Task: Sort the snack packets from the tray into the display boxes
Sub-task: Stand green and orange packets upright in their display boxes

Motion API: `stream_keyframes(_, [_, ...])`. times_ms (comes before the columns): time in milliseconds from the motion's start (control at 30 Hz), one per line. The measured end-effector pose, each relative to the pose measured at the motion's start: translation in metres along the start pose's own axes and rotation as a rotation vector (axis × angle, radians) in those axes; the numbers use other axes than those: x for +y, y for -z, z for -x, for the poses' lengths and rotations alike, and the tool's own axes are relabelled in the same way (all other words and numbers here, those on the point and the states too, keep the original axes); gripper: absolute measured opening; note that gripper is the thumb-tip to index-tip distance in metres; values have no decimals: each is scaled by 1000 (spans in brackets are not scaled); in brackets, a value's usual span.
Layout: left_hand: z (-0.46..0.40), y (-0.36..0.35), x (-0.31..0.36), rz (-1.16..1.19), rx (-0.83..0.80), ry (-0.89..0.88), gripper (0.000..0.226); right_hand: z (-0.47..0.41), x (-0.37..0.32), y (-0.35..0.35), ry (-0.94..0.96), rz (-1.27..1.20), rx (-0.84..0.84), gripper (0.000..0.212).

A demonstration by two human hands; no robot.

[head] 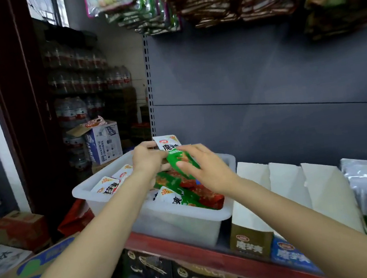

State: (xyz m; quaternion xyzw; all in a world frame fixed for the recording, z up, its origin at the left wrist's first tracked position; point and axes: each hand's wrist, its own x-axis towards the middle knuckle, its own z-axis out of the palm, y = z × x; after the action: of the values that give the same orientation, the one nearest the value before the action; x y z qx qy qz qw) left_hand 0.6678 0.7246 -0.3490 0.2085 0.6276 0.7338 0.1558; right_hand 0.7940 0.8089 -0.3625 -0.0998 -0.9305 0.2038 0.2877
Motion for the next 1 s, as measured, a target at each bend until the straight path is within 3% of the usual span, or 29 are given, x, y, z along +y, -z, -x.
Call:
stream_keyframes(200, [62, -59, 14, 46, -298, -62, 33, 52, 30, 56, -188, -290, 224, 52])
stream_keyframes(400, [110, -126, 18, -19, -549, -151, 40, 120, 56, 126, -274, -341, 368, 64])
stream_keyframes(600, [157, -191, 9, -154, -765, -308, 73, 183, 78, 181, -363, -176, 419, 75])
stream_keyframes(867, [198, -236, -13, -437, -785, -701, 78, 240, 89, 205, -395, 183, 421, 100])
stream_keyframes(1000, [202, -239, -21, -513, -792, -765, 74, 250, 96, 197, -384, 322, 385, 99])
